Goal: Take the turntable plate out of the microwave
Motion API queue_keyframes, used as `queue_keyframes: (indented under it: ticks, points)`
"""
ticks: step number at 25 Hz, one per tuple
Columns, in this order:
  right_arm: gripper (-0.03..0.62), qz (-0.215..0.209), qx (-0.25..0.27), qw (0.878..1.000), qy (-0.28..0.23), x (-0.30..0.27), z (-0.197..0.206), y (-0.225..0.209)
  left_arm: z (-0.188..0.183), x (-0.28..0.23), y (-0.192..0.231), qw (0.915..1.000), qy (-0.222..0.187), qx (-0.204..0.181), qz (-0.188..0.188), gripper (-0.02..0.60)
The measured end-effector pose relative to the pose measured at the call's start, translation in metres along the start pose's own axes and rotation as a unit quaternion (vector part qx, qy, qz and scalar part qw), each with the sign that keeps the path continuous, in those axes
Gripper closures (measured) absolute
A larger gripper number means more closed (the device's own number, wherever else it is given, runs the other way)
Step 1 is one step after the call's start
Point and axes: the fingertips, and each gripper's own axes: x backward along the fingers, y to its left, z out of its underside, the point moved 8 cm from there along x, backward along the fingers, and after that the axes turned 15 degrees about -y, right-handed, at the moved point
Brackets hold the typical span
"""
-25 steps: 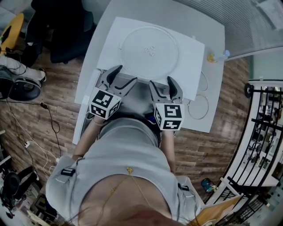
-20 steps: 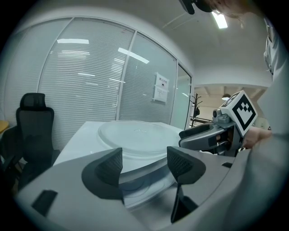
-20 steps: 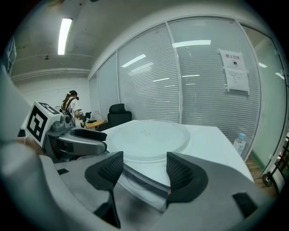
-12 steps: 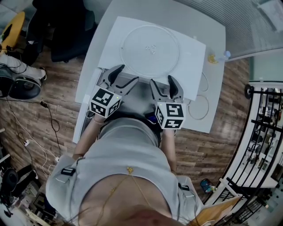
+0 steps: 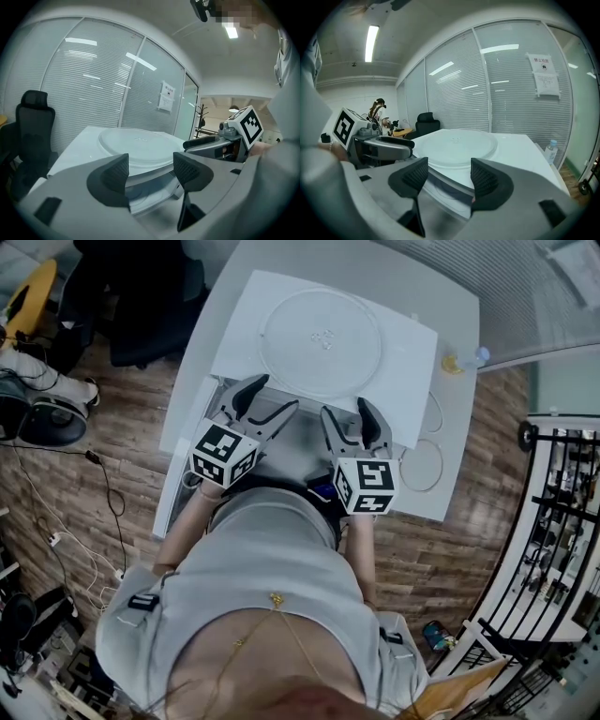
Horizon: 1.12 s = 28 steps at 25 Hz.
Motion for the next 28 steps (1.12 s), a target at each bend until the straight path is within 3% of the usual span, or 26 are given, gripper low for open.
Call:
queue_keyframes:
  ticks: [12, 16, 28]
  points:
    - [0.311, -0.021, 0.000, 1.000, -0.012, 0.005, -0.004, 0.007, -0.008, -0.002, -0.015, 0.9998, -0.010, -0.012, 0.012, 0.268]
    - [0.344, -0.028, 0.003, 0.999, -0.023, 0.007, -0.006, 0.008, -0.009, -0.003, -0.018, 0.9997, -0.011, -0.010, 0.019, 0.270]
    - [0.509, -0.073, 0.004, 0.995, -0.061, 0.009, -0.014, 0.017, -0.015, -0.009, -0.037, 0.9975, -0.038, 0.008, 0.060, 0.489]
